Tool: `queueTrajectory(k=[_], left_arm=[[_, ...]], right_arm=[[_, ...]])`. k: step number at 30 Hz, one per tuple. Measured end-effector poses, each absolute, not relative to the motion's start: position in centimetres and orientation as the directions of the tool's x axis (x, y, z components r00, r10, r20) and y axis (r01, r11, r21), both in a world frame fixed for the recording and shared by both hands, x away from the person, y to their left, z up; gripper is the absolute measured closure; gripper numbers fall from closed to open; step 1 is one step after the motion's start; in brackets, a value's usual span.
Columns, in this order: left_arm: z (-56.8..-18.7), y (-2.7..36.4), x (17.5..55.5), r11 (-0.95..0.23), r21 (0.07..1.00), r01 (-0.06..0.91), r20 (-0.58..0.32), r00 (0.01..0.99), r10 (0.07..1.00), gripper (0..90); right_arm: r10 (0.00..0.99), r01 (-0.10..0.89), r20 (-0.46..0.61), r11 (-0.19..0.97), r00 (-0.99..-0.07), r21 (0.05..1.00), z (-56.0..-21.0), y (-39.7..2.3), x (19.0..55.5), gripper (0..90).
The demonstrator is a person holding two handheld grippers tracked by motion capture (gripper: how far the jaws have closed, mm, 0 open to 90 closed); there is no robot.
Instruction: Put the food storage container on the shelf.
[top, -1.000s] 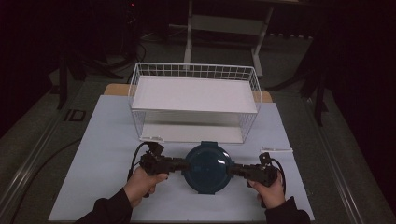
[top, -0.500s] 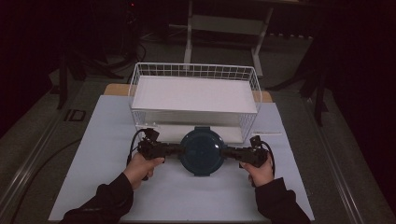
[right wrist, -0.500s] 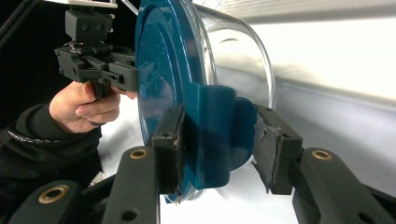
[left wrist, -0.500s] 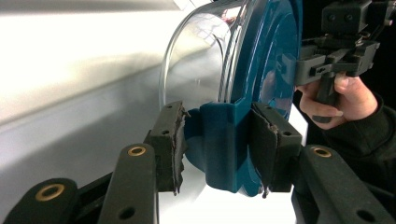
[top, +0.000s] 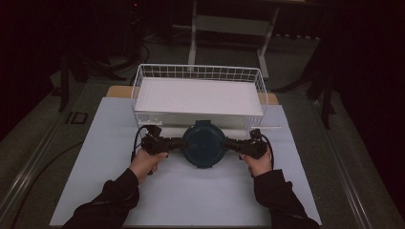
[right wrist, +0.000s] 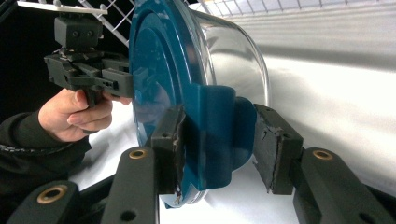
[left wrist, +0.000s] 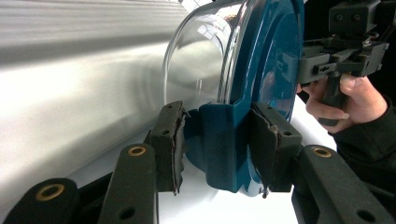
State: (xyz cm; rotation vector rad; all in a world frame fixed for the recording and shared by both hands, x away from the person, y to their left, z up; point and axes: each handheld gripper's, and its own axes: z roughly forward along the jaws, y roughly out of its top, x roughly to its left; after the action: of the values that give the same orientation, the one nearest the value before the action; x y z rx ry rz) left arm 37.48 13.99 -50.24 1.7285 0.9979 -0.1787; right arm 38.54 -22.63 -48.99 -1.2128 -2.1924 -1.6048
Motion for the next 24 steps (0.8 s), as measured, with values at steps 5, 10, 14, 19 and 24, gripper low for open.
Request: queueTrajectory(k=[5,10,14,19,24], left_arm=[[-50.5,14.1,38.1,-0.055,0.717,0.695,-0.561,0.622,0.546,56.9],[-51.1,14.5,38.6,-0.036,0.707,0.706,-0.573,0.603,0.555,56.7],[-51.4,14.6,38.9,-0.012,0.703,0.711,-0.589,0.591,0.552,56.5],[-51.4,14.3,39.2,0.012,0.692,0.722,-0.608,0.574,0.548,55.9],[-51.4,14.1,39.8,0.01,0.703,0.711,-0.6,0.585,0.546,54.7]], right_arm=[[0.513,0.685,0.561,0.074,-0.65,0.725,-49.7,-22.4,39.3,56.0],[0.522,0.69,0.566,0.063,-0.638,0.721,-50.5,-21.9,39.8,55.8],[0.522,0.677,0.557,0.056,-0.646,0.733,-50.6,-21.7,40.1,55.4],[0.558,0.664,0.53,0.051,-0.639,0.746,-50.6,-21.6,40.4,53.5],[0.555,0.686,0.562,0.022,-0.613,0.727,-51.2,-22.0,40.6,52.0]])
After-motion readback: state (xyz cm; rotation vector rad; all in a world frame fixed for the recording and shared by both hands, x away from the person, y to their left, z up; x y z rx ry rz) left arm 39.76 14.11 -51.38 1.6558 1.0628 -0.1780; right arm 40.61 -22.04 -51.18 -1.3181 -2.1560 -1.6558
